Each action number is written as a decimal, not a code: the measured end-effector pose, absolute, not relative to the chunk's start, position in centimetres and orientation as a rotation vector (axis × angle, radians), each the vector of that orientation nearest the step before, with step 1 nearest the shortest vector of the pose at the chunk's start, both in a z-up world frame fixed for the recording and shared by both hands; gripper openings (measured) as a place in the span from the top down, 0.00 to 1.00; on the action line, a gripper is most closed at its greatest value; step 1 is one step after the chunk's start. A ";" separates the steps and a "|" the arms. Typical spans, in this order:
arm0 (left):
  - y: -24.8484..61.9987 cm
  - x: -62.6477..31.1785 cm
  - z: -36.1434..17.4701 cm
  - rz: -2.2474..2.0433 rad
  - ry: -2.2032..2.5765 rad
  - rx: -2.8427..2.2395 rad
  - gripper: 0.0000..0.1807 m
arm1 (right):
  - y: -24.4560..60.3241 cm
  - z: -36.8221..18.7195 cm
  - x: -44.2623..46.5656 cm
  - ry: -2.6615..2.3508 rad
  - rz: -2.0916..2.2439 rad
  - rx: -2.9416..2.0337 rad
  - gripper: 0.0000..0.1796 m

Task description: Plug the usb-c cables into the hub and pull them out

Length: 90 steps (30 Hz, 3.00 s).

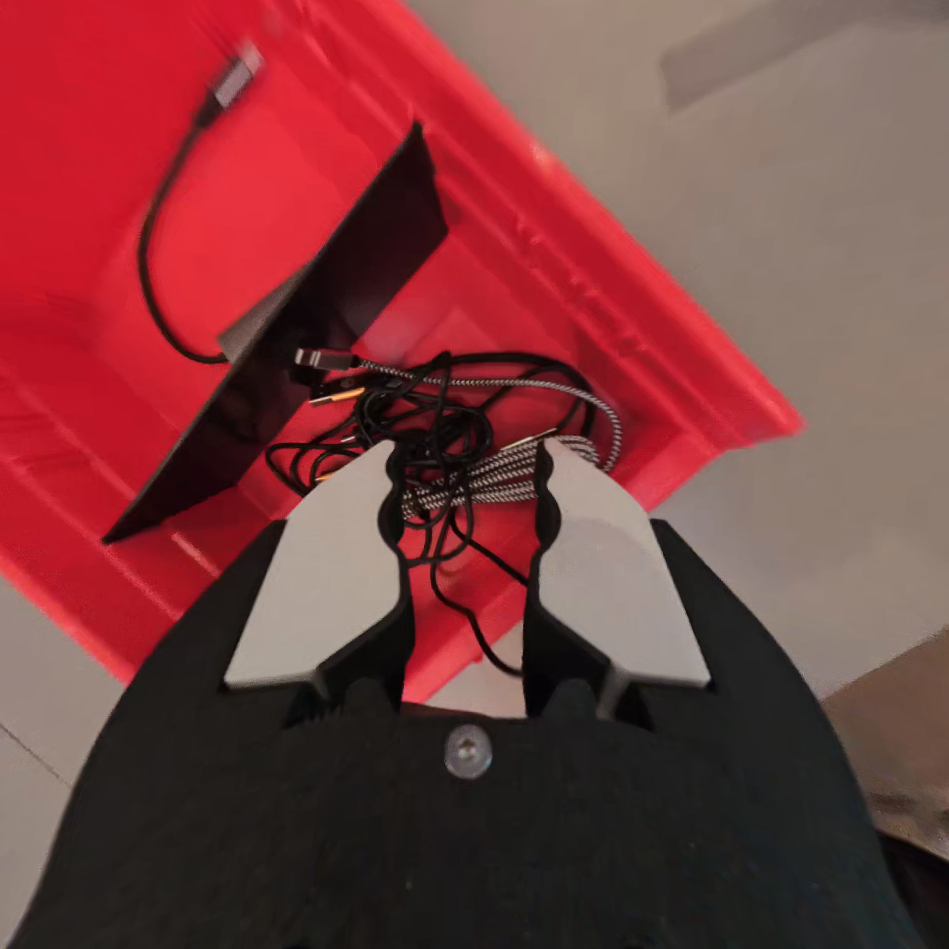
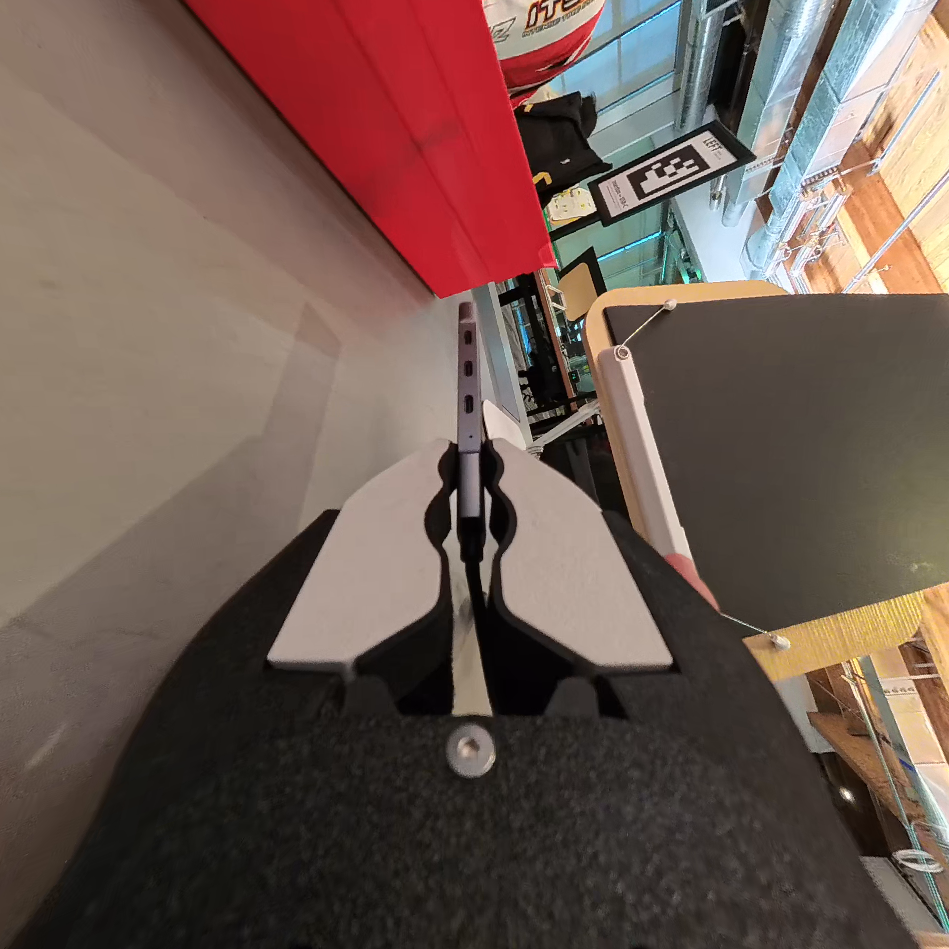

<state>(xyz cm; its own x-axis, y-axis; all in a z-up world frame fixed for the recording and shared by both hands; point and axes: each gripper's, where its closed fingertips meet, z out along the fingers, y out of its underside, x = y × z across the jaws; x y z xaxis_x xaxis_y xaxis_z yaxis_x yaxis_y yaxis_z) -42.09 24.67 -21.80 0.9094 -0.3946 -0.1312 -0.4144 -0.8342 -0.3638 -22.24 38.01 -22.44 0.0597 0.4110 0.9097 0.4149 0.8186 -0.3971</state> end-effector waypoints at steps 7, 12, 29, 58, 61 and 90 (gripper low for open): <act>25.2 -43.7 -23.8 0.180 0.597 -2.788 0.97 | 38.1 -22.3 -22.2 -1.544 0.016 -0.691 0.95; 24.8 -44.5 -16.0 0.357 0.682 -2.537 0.98 | 38.4 -21.9 -22.1 -1.519 0.048 -0.719 0.95; 21.3 -27.8 12.8 0.727 0.798 -1.487 0.98 | 40.8 -19.2 -20.4 -1.319 0.205 -0.878 0.95; 24.1 -21.5 12.1 -0.039 0.849 -1.619 0.98 | 41.8 -18.6 -19.7 -1.260 0.254 -0.941 0.95; 24.9 -21.9 4.2 -0.052 0.884 -1.727 0.98 | 42.1 -18.5 -19.5 -1.238 0.281 -0.962 0.95; 16.5 -25.5 -19.4 -0.521 0.171 -2.129 0.82 | 41.5 -19.2 -20.1 -1.297 0.264 -0.947 0.95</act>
<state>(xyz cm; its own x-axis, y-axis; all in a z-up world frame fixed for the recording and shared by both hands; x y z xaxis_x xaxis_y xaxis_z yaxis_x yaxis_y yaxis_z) -25.47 16.50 -19.43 0.9014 -0.3112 0.3011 0.0724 -0.5773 -0.8133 -20.08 41.54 -19.22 0.3009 0.6519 0.6961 0.3281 0.6146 -0.7174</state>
